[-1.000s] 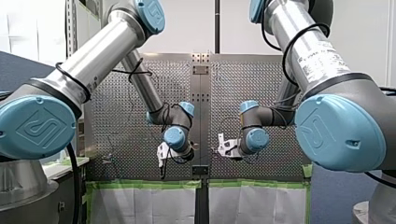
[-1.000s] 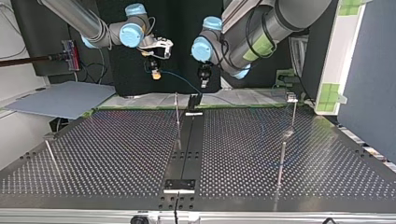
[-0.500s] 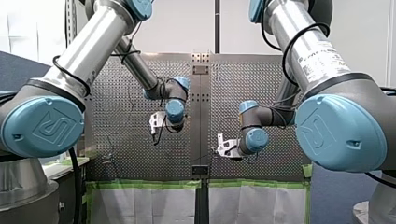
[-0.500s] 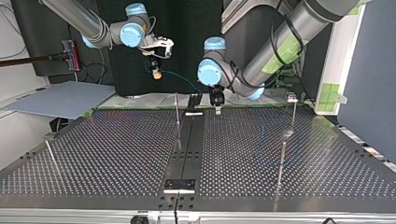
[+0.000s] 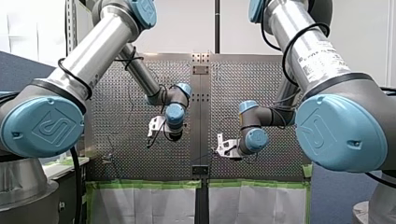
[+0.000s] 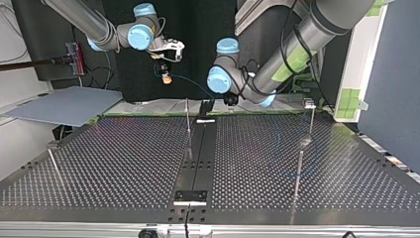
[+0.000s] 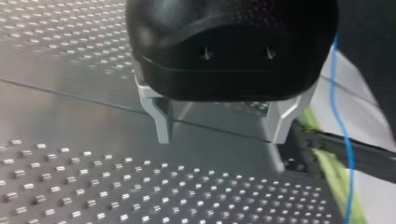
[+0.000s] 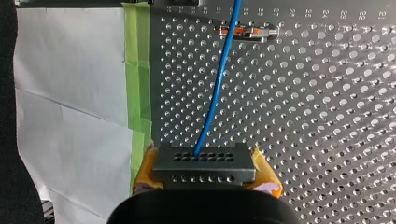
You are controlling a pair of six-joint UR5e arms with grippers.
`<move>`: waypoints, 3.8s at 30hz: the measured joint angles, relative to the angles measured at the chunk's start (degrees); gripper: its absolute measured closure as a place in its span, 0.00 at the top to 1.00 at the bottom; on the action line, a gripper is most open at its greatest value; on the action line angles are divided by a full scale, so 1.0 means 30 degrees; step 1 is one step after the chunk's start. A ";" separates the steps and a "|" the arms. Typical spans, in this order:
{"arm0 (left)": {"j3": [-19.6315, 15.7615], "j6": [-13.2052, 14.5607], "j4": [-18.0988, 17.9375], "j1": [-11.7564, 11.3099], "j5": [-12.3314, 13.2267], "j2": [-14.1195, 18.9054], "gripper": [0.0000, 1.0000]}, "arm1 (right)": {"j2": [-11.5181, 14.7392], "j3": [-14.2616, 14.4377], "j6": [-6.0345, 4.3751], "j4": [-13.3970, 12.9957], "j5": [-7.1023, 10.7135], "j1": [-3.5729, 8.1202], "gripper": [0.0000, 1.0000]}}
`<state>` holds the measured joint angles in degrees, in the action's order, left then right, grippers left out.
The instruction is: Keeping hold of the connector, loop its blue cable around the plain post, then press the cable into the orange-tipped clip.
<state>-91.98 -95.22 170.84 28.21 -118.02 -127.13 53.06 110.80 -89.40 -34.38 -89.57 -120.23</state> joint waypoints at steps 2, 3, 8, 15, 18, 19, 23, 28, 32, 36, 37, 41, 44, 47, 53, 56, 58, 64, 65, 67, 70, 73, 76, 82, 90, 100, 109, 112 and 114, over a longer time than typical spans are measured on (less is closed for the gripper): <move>0.0325 0.0375 0.0371 -0.0019 0.0276 -0.0376 1.00 | -0.0001 -0.0001 0.0000 0.0000 0.0000 -0.0021 0.00; 0.0458 0.0531 0.0528 -0.0032 0.0395 -0.0531 1.00 | 0.0000 -0.0001 -0.0001 0.0000 -0.0001 -0.0032 0.00; 0.1198 0.1013 0.1458 -0.0300 0.0823 -0.1404 1.00 | 0.0000 -0.0001 -0.0001 0.0001 0.0003 -0.0068 0.00; 0.1417 0.0972 0.2679 -0.0584 0.0807 -0.1711 1.00 | -0.0001 0.0002 -0.0001 0.0001 0.0001 -0.0084 0.00; 0.1420 0.1011 0.3225 -0.0618 0.0811 -0.1839 1.00 | -0.0001 0.0002 -0.0001 -0.0007 -0.0001 -0.0090 0.00; 0.1421 0.1048 0.3381 -0.0628 0.0810 -0.1899 1.00 | -0.0001 0.0003 -0.0001 -0.0006 0.0000 -0.0095 0.00; 0.1529 0.1207 0.4175 -0.0658 0.0851 -0.2481 1.00 | -0.0001 0.0002 -0.0001 -0.0018 -0.0001 -0.0105 0.00; 0.1923 0.1246 0.5049 -0.0686 0.1145 -0.2894 1.00 | -0.0001 0.0000 -0.0001 -0.0027 0.0074 -0.0128 0.00; 0.2447 0.1206 0.5896 -0.0722 0.1528 -0.2950 1.00 | 0.0000 0.0000 -0.0001 -0.0029 0.0142 -0.0160 0.00; 0.2740 0.1113 0.6643 -0.0789 0.1853 -0.2971 1.00 | 0.0001 -0.0003 0.0000 -0.0043 0.0234 -0.0192 0.00; 0.2772 0.1068 0.6813 -0.0801 0.1907 -0.2978 1.00 | 0.0001 -0.0001 0.0000 -0.0047 0.0253 -0.0204 0.00; 0.2891 0.0956 0.7560 -0.0793 0.2201 -0.3272 1.00 | 0.0000 -0.0001 -0.0001 -0.0056 0.0285 -0.0217 0.00; 0.3128 0.0931 0.8143 -0.0809 0.2342 -0.3691 1.00 | -0.0001 -0.0001 0.0001 -0.0058 0.0362 -0.0239 0.00; 0.3565 0.0775 0.8748 -0.0846 0.2578 -0.3899 1.00 | 0.0000 -0.0001 0.0003 -0.0076 0.0569 -0.0259 0.00; 0.4560 0.0542 0.9502 -0.0979 0.2919 -0.3955 1.00 | 0.0001 -0.0003 0.0021 -0.0124 0.0798 -0.0279 0.00; 0.4816 0.0335 0.9350 -0.0941 0.3278 -0.3971 1.00 | 0.0001 -0.0004 0.0026 -0.0200 0.0822 -0.0301 0.00; 0.4873 0.0172 0.9248 -0.0913 0.3575 -0.3974 1.00 | 0.0002 -0.0003 0.0025 -0.0242 0.0837 -0.0312 0.00; 0.4907 -0.0051 0.8715 -0.0899 0.4268 -0.3981 1.00 | 0.0003 -0.0023 0.0028 -0.0265 0.0897 -0.0384 0.00; 0.4908 -0.0063 0.8618 -0.0901 0.4301 -0.3981 1.00 | 0.0004 -0.0023 0.0028 -0.0264 0.0918 -0.0396 0.00; 0.4912 -0.0100 0.8491 -0.0913 0.4328 -0.3982 1.00 | 0.0002 -0.0025 0.0024 -0.0269 0.0982 -0.0422 0.00; 0.4917 -0.0182 0.8341 -0.0921 0.4420 -0.3990 1.00 | 0.0002 -0.0026 0.0019 -0.0283 0.1062 -0.0460 0.00; 0.4939 -0.0326 0.8298 -0.0909 0.4550 -0.4147 1.00 | 0.0001 -0.0026 0.0020 -0.0288 0.1096 -0.0491 0.00; 0.4995 -0.0372 0.8338 -0.0874 0.4521 -0.4576 1.00 | 0.0000 -0.0028 0.0013 -0.0291 0.1107 -0.0516 0.00; 0.5383 -0.0766 0.7692 -0.0714 0.5011 -0.5418 1.00 | 0.0000 -0.0045 -0.0004 -0.0292 0.1112 -0.0564 0.00; 0.5635 -0.2177 0.6235 -0.0458 0.5878 -0.5557 1.00 | 0.0000 -0.0074 0.0013 -0.0293 0.1112 -0.0573 0.00; 0.5640 -0.2693 0.5944 -0.0319 0.5458 -0.6417 1.00 | 0.0000 -0.0096 0.0027 -0.0293 0.1113 -0.0579 0.00; 0.5627 -0.2740 0.5104 -0.0146 0.5327 -0.7643 1.00 | 0.0000 -0.0113 0.0023 -0.0343 0.1113 -0.0612 0.00; 0.5562 -0.2943 0.4974 -0.0144 0.5287 -0.7712 1.00 | 0.0000 -0.0115 0.0026 -0.0349 0.1113 -0.0616 0.00; 0.5541 -0.2993 0.4932 -0.0129 0.5272 -0.7722 1.00 | 0.0002 -0.0116 0.0027 -0.0350 0.1113 -0.0624 0.00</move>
<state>-75.35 -104.19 185.64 27.82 -102.20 -150.29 53.06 110.45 -89.32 -35.43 -86.23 -122.10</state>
